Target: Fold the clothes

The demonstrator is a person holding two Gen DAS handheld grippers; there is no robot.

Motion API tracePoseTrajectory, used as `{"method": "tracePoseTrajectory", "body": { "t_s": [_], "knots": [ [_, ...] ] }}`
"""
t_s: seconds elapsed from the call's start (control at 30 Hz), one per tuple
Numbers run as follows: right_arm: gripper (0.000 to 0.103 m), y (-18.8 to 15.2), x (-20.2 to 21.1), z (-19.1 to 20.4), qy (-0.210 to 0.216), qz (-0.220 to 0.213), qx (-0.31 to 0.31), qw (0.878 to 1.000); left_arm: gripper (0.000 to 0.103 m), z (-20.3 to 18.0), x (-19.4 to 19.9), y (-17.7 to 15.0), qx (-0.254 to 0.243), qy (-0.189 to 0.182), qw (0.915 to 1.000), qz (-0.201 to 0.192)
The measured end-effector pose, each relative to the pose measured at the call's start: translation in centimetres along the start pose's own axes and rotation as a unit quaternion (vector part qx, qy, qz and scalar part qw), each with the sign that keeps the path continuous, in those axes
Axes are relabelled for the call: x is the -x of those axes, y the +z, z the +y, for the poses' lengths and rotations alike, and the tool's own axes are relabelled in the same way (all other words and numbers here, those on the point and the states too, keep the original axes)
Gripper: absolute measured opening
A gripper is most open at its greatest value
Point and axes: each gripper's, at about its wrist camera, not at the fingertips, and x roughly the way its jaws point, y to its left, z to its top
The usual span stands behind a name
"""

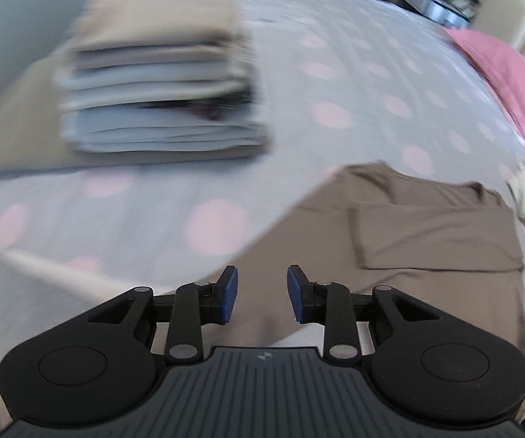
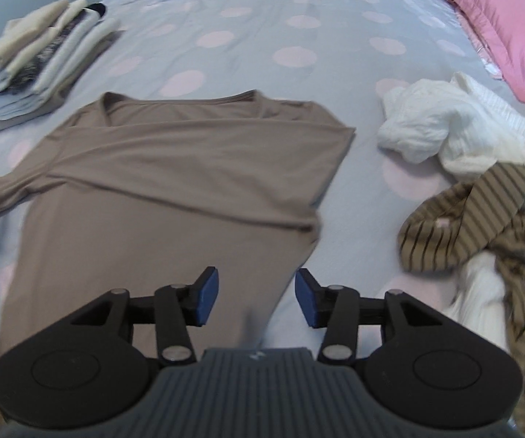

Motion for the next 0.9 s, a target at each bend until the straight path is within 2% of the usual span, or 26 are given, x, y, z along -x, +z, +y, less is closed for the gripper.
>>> {"method": "tracePoseTrajectory", "body": {
  "t_s": [0.13, 0.2, 0.23, 0.27, 0.4, 0.47, 0.7, 0.77, 0.8, 0.87, 0.9],
  "knots": [
    [0.053, -1.4, 1.1, 0.8, 0.021, -0.001, -0.007, 1.000, 0.028, 4.0, 2.7, -1.9, 0.047, 0.033, 0.9981, -0.019],
    [0.053, -1.9, 1.7, 1.2, 0.027, -0.003, -0.009, 1.000, 0.032, 6.0, 3.7, -3.0, 0.073, 0.056, 0.9953, -0.030],
    [0.053, -2.1, 2.0, 1.3, 0.030, -0.006, -0.010, 0.999, 0.038, 7.0, 4.2, -3.6, 0.090, 0.068, 0.9930, -0.038],
    [0.054, -2.2, 2.3, 1.4, 0.032, -0.010, -0.012, 0.999, 0.043, 8.0, 4.6, -4.1, 0.106, 0.080, 0.9901, -0.046],
    [0.054, -2.3, 2.8, 1.7, 0.035, -0.020, -0.006, 0.999, 0.043, 11.8, 5.2, -6.3, 0.175, 0.138, 0.9730, -0.061],
    [0.054, -2.1, 3.0, 1.9, 0.036, -0.025, -0.001, 0.999, 0.043, 13.3, 5.2, -7.4, 0.204, 0.154, 0.9645, -0.067],
    [0.058, -1.8, 2.9, 2.4, 0.044, -0.029, 0.011, 0.999, 0.043, 15.3, 4.5, -9.6, 0.236, 0.196, 0.9508, -0.044],
    [0.058, -1.8, 2.7, 2.6, 0.044, -0.027, 0.013, 0.999, 0.043, 15.3, 4.5, -10.0, 0.238, 0.200, 0.9497, -0.038],
    [0.058, -1.8, 2.6, 2.6, 0.044, -0.027, 0.014, 0.999, 0.041, 15.2, 4.5, -10.1, 0.239, 0.200, 0.9497, -0.032],
    [0.058, -1.7, 2.6, 2.6, 0.045, -0.026, 0.017, 0.999, 0.008, 14.9, 4.7, -10.2, 0.240, 0.190, 0.9516, -0.029],
    [0.058, -1.7, 2.5, 2.7, 0.045, -0.026, 0.019, 0.999, 0.006, 14.6, 4.9, -10.1, 0.240, 0.181, 0.9534, -0.031]
  ]
}}
